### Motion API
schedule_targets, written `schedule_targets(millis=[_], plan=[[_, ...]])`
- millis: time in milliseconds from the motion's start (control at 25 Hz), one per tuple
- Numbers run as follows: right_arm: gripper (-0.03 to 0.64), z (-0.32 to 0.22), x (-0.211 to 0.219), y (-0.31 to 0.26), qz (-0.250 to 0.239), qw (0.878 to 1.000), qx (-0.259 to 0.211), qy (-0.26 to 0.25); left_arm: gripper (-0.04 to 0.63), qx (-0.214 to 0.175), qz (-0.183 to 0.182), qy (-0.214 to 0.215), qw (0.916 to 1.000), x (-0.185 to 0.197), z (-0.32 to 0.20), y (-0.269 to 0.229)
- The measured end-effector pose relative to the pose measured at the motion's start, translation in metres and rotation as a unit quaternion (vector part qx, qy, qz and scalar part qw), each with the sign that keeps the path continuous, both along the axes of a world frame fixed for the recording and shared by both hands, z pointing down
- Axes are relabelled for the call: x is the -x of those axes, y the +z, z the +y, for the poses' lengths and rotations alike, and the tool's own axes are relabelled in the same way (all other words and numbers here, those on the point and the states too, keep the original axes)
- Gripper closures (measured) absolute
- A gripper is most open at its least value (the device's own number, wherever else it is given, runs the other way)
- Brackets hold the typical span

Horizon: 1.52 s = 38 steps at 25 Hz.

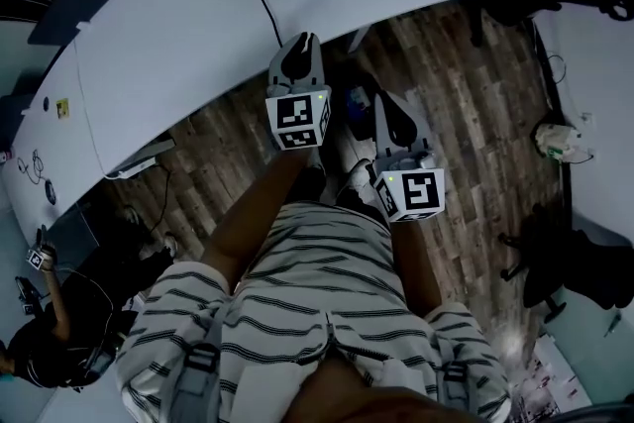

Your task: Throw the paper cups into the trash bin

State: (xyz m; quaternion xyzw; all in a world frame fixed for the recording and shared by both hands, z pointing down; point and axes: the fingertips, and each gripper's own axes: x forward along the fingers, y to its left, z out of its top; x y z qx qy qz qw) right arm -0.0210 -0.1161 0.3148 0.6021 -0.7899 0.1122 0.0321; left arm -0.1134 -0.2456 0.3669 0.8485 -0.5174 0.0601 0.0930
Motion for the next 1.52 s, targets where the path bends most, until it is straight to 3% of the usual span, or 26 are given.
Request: schedule_targets(millis=[120,760,1520], plan=[[0.600,-0.006,0.000,0.009,-0.001,1.000,0.010,0.006,0.560,0.009,-0.001,-0.004,1.0000,-0.001,-0.021,0.016],[0.600,-0.022,-0.003,0.037,0.003,0.999,0.044,0.025,0.378,0.025,-0.031,0.022,0.9990,-0.022,-0.101,0.078],[0.600,-0.017,-0.005,0.077,0.010,0.994,0.096,0.042,0.271,0.062,-0.098,0.051,0.9920,-0.040,-0.179,0.162]])
